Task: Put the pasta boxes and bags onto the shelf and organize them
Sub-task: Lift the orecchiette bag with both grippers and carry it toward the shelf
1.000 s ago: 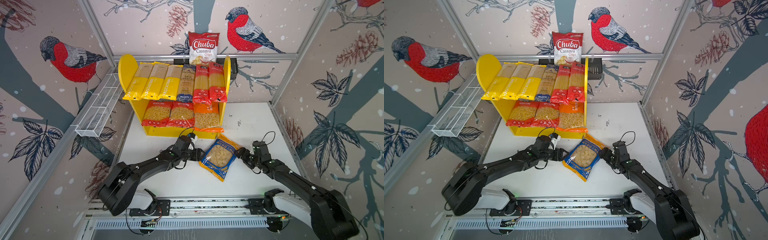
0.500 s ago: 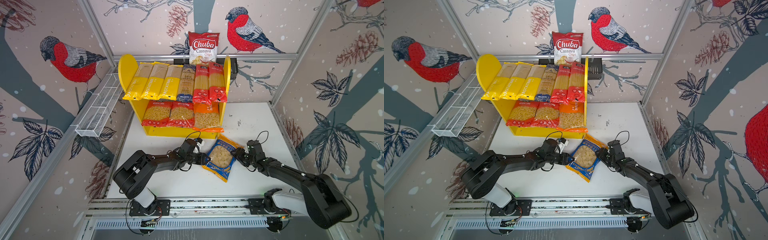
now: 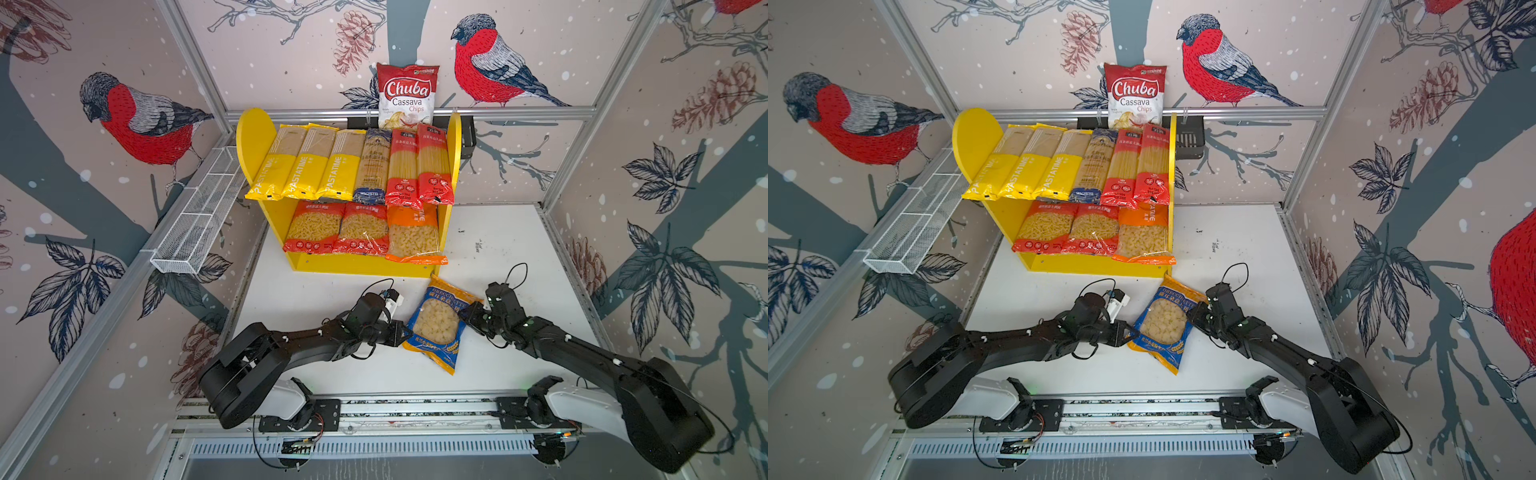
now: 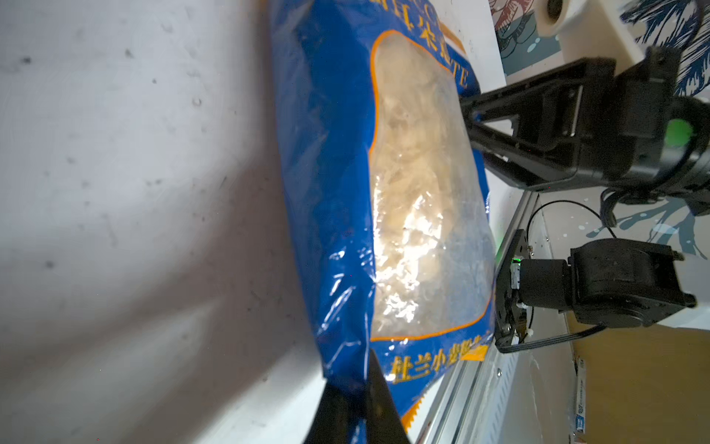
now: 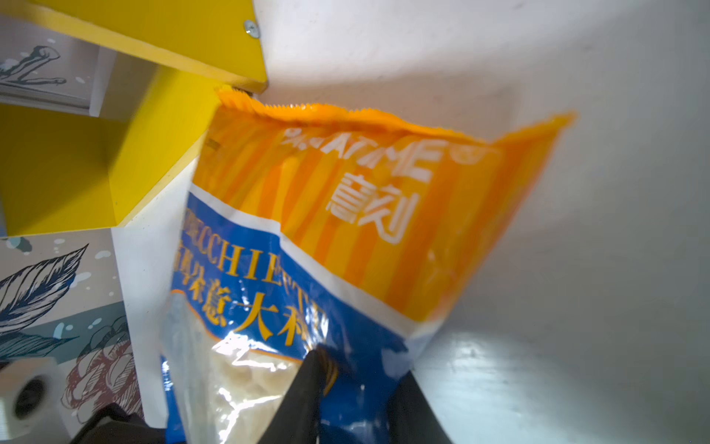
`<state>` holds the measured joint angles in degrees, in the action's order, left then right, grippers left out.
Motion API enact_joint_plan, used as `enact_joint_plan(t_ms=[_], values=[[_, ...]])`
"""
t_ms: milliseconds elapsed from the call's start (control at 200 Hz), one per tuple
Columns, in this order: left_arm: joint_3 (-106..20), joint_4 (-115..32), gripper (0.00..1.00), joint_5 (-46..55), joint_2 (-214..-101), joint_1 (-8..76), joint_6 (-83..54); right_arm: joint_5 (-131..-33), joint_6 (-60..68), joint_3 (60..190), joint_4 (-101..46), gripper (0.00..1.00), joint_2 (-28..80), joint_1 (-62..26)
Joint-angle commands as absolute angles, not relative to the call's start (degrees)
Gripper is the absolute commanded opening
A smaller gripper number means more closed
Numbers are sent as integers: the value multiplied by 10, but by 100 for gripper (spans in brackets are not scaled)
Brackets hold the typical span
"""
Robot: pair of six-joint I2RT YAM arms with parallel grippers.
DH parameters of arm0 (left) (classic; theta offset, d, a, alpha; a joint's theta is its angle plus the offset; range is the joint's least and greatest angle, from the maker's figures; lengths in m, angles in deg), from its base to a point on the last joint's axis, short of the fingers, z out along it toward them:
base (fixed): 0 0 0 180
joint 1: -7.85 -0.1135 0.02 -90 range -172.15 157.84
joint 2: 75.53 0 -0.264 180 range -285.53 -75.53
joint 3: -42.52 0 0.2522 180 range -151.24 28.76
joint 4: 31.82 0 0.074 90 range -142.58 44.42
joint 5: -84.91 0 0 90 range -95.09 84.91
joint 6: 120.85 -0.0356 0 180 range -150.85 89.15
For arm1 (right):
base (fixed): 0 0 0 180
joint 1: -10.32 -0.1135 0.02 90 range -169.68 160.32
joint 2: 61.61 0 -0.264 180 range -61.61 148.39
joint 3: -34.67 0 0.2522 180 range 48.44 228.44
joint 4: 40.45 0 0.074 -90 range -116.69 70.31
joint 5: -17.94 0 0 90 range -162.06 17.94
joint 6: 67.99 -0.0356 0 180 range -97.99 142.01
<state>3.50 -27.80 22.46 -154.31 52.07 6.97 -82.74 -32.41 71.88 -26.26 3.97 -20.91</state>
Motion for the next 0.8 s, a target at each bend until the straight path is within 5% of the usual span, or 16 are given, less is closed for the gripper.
enact_joint_plan(t_ms=[0, 185, 410, 620, 795], values=[[45, -292, 8, 231, -1516, 521, 81, -832, -335, 731, -289, 29, 56, -222], [53, -350, 9, 190, -1464, 521, 93, -821, -343, 768, -326, 28, 119, -260], [61, -421, 42, 137, -1405, 460, 121, -819, -339, 852, -374, 30, 239, -304], [49, -433, 62, 73, -1364, 412, 87, -819, -320, 887, -356, 44, 257, -308], [22, -423, 68, 83, -1415, 389, 51, -811, -325, 855, -318, 64, 203, -297]])
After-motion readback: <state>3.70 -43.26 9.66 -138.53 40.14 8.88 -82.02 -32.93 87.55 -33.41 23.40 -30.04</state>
